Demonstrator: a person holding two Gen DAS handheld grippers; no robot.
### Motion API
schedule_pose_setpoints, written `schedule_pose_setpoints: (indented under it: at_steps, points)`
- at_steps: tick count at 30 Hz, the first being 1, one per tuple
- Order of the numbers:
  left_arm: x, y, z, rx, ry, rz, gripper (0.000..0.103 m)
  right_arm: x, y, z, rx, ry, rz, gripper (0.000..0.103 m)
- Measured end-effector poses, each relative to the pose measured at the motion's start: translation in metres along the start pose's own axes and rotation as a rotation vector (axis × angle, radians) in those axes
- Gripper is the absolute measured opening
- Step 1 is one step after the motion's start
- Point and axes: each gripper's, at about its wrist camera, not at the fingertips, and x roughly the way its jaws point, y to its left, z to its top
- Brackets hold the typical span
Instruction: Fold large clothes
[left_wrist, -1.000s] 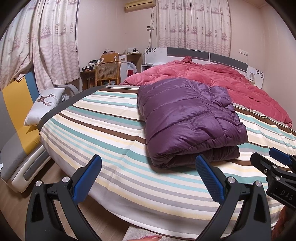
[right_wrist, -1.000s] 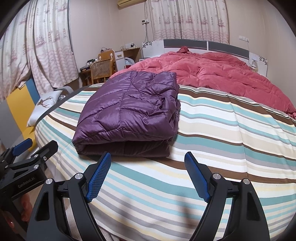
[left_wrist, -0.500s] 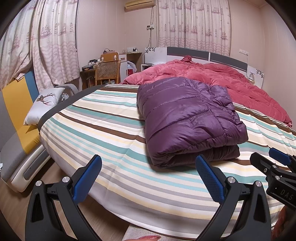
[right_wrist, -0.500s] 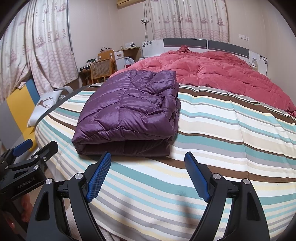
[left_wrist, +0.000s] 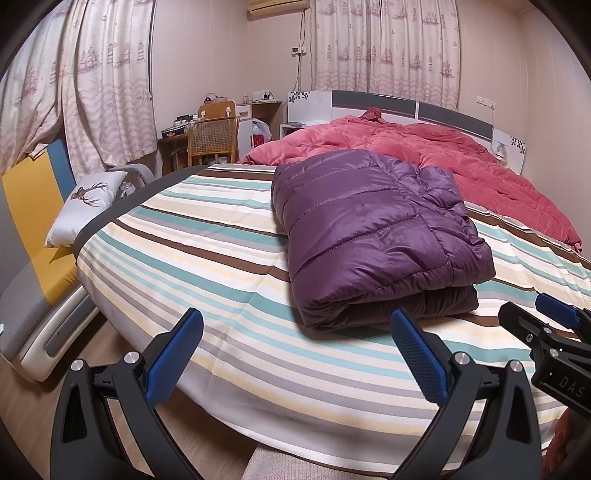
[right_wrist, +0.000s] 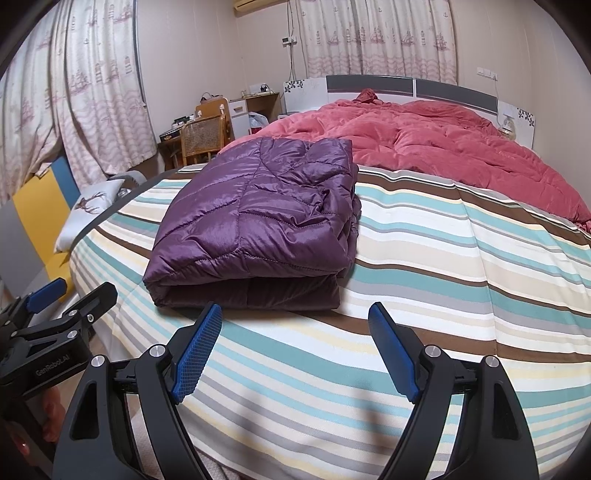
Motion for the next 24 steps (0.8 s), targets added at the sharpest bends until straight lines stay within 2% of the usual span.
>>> schedule_pose_setpoints:
  at_steps: [16, 24]
  points:
    - [0.0006, 0.0024, -0.0015, 0.014, 0.011, 0.003, 0.101, 0.0014, 0.0009, -0.0024, 0.001, 0.003, 0.002, 0.081]
    - [0.0084, 0.0029, -0.0002, 0.022, 0.053, -0.013, 0.101, 0.0084, -0.0013, -0.0044, 0.014, 0.019, 0.003, 0.081]
